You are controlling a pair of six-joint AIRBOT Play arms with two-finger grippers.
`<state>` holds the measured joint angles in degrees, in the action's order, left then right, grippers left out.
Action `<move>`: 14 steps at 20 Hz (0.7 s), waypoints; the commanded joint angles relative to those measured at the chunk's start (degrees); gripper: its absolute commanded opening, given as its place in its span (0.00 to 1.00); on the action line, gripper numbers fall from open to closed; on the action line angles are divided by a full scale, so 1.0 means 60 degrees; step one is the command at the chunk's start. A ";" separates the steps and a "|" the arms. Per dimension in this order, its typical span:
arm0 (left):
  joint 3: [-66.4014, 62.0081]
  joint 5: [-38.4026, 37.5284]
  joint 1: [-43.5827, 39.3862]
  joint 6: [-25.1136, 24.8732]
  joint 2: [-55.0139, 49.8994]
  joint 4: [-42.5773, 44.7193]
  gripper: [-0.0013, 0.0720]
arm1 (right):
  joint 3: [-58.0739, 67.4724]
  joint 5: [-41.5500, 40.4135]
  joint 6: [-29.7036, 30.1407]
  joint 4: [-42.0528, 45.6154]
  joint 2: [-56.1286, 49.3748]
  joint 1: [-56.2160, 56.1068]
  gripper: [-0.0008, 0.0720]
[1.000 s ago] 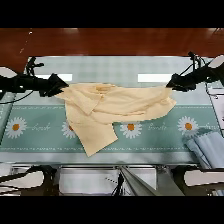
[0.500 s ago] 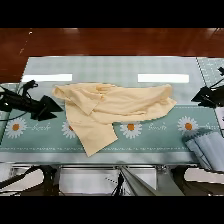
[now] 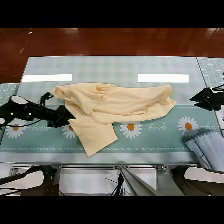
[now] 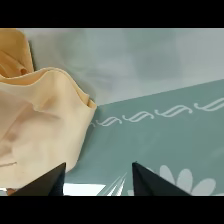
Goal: Fold the shirts.
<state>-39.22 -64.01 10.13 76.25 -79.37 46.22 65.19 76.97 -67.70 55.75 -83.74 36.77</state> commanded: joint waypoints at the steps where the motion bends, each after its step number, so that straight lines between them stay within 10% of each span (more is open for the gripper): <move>1: 0.0066 0.0903 -0.0758 -0.0171 -0.0521 -0.0419 0.06 | -0.0036 -0.0069 0.0131 -0.0168 0.0004 0.0025 0.70; 14: 0.0047 0.0076 -0.0608 -0.0601 -0.0514 -0.0455 0.05 | -0.2186 -0.3144 0.0331 -0.1982 -0.0492 -0.1475 0.70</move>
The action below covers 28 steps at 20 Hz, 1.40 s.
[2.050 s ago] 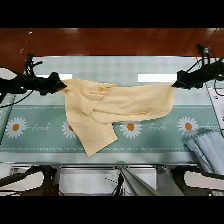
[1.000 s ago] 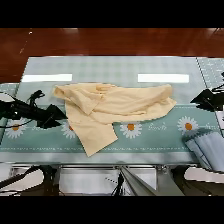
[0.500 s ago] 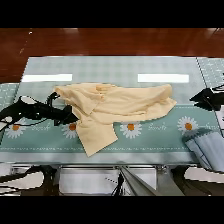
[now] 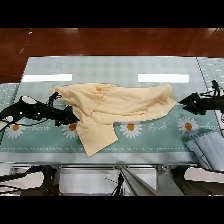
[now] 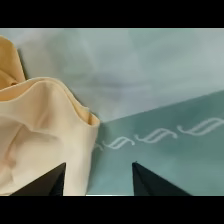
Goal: Fold the shirts.
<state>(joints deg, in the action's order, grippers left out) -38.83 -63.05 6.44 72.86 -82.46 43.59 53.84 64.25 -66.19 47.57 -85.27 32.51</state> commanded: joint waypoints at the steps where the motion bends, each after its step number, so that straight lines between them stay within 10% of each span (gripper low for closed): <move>1: -0.0055 -0.0084 0.0007 -0.0036 0.0000 -0.0033 0.05 | -0.0295 -0.1366 -0.0011 -0.0765 -0.0368 -0.1173 0.70; 3: -0.0270 -0.0113 0.0007 -0.0044 0.0029 -0.0324 0.05 | -0.0295 -0.2171 -0.0452 -0.0841 -0.0594 -0.1887 0.69; 5: -0.0681 -0.0157 0.0007 -0.0237 0.0317 -0.0747 0.05 | -0.0200 -0.2433 -0.0630 -0.0980 -0.0525 -0.2244 0.13; 6: -0.0991 -0.0197 0.0007 -0.0288 0.0605 -0.0856 0.05 | 0.0015 -0.2091 -0.0539 -0.1078 -0.0350 -0.2237 0.04; 13: -0.6156 -0.0408 0.0011 -0.0288 0.4845 -0.1089 0.05 | 0.3617 0.0572 0.0018 -0.1643 0.3963 -0.1497 0.04; 20: -1.1795 0.1064 0.0015 0.1231 0.7424 0.2178 0.05 | 0.6222 -0.4302 -0.1537 0.1559 0.8604 -0.1501 0.04; 24: -1.3642 -0.0852 0.0339 0.2251 0.7836 0.3461 0.05 | 0.8065 -0.1876 -0.3770 0.4987 0.9362 -0.1519 0.04; 28: -1.3766 -0.3570 0.1439 0.2302 0.7927 0.3963 0.05 | 0.9071 0.1854 -0.3847 0.5952 0.9428 -0.1519 0.03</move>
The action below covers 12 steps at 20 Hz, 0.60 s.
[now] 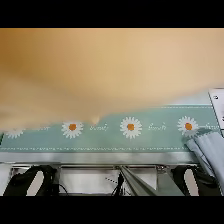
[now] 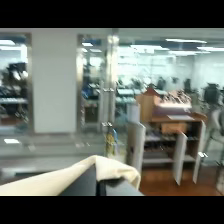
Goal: Fold the shirts.
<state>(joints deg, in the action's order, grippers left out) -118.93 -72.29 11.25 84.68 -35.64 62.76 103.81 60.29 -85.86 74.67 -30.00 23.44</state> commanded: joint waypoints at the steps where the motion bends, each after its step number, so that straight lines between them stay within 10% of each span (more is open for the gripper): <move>1: -0.0415 -0.2718 0.0954 0.0331 0.0055 0.0765 0.05 | 0.0743 0.3289 -0.0532 0.1657 0.0182 -0.0007 0.04; 6: -0.0382 -0.5413 0.1909 0.0280 -0.0816 0.0532 0.05 | 0.0739 0.6630 -0.0084 0.1016 -0.1038 -0.0018 0.03; 12: 0.3355 -0.5329 0.1836 0.0616 -0.2073 -0.0339 0.05 | -0.0783 0.7118 0.0069 0.0095 -0.4076 -0.0018 0.03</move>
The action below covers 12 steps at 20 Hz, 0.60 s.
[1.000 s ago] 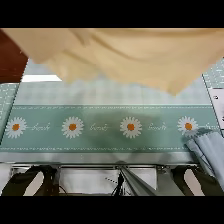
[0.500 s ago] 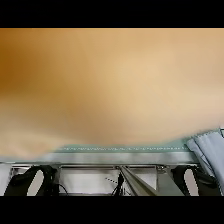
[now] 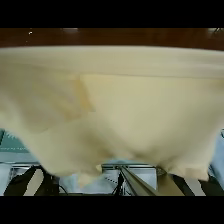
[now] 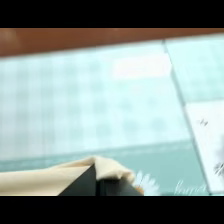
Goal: Fold the shirts.
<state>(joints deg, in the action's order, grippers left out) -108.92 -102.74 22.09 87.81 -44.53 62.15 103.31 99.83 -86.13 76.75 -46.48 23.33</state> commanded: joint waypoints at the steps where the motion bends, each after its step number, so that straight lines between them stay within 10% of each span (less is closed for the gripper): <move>1: 0.2608 0.0346 -0.0109 0.0091 -0.0820 -0.0379 0.05 | -0.1082 0.0503 0.0117 -0.0488 -0.1982 0.0000 0.03; 5: 0.5745 0.3821 -0.1716 -0.0426 -0.2346 -0.0616 0.05 | -0.1752 -0.0142 0.0219 -0.0732 -0.4495 -0.0404 0.03; 12: 0.5424 0.7737 -0.3045 -0.1279 -0.6087 -0.0619 0.05 | -0.1752 -0.6535 0.0310 -0.0699 -0.6743 -0.1974 0.03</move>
<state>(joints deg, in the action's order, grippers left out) -75.85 -68.07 5.76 81.95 -73.78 59.07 93.06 77.34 -83.83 73.38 -82.19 14.39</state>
